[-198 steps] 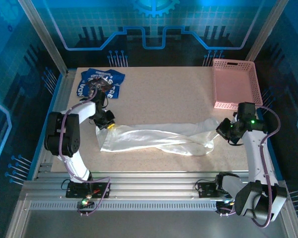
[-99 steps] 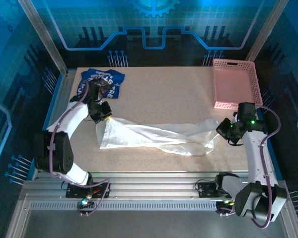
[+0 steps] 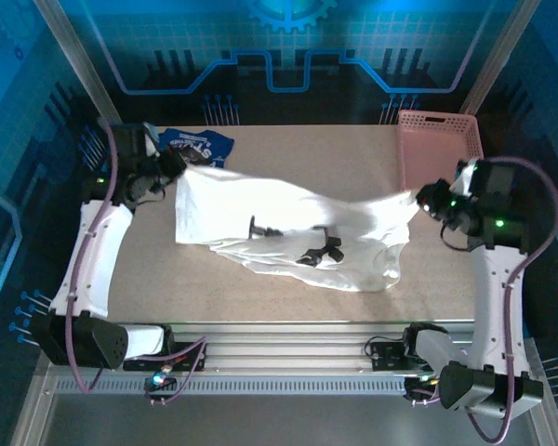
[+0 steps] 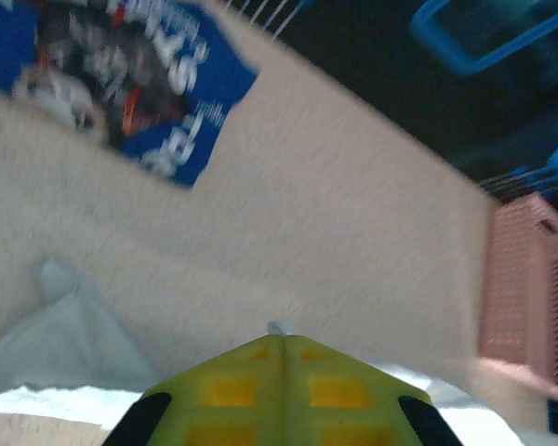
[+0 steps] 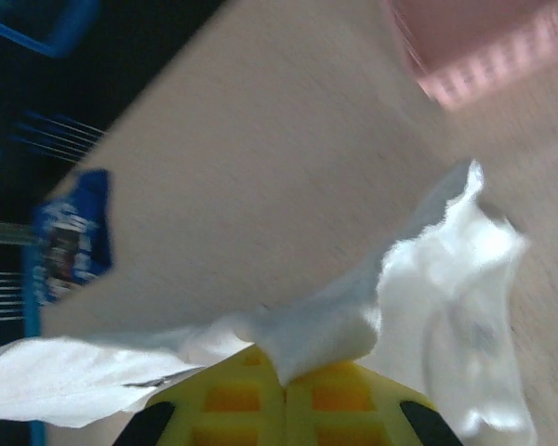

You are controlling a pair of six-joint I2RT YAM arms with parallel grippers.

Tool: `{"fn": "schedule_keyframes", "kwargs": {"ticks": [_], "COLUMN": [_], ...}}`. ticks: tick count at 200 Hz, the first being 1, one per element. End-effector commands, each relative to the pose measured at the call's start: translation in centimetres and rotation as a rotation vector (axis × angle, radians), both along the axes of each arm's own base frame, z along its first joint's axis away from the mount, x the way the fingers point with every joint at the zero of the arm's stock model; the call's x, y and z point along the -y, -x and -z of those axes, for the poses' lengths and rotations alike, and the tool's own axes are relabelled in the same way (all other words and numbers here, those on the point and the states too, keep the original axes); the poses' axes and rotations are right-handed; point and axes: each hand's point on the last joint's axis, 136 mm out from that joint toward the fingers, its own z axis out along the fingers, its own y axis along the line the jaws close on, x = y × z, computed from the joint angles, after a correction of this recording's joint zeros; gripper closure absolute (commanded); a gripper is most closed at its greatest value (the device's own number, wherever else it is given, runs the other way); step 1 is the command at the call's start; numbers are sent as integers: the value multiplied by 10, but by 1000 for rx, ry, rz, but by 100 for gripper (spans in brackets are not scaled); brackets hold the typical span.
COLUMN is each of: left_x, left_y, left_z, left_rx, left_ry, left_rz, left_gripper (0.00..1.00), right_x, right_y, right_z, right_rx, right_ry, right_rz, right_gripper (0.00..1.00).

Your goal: Fold and stack the t-shirts

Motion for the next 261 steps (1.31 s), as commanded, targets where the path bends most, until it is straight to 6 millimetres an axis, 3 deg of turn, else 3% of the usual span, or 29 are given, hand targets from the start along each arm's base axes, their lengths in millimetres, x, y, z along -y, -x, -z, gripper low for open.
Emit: {"fn": "schedule_keyframes", "kwargs": {"ticks": [1, 24, 42, 60, 106, 134, 157, 194, 226, 261], "left_x": [-16, -20, -23, -21, -17, -15, -10, -5, 1, 2], "left_y": [6, 17, 32, 50, 93, 90, 69, 7, -65, -139], "left_z": [-86, -157, -197, -232, -301, -318, -320, -302, -267, -242], "left_rx": [233, 412, 513, 612, 808, 849, 849, 778, 672, 650], "left_ry": [-76, -126, -153, -164, -181, -169, -135, -50, 36, 105], "left_rz": [-32, -34, -48, -49, -48, -42, -10, 29, 69, 89], "left_gripper": [100, 100, 100, 100, 100, 100, 100, 100, 100, 100], "right_x": [-15, -18, -21, -25, -30, -39, -36, -33, -33, -25], "right_y": [-4, -1, 11, 24, 75, 61, 42, -17, -86, -180], "right_z": [-79, -137, -175, -201, -277, -287, -289, -273, -251, -237], "right_rx": [199, 315, 388, 437, 603, 605, 615, 546, 493, 512], "right_ry": [7, 23, 23, 10, 43, -49, -73, -117, -138, -226], "right_rz": [-84, -95, -97, -97, -69, -130, -136, -191, -242, -263], "right_gripper": [100, 100, 100, 100, 100, 100, 100, 100, 100, 100]}}
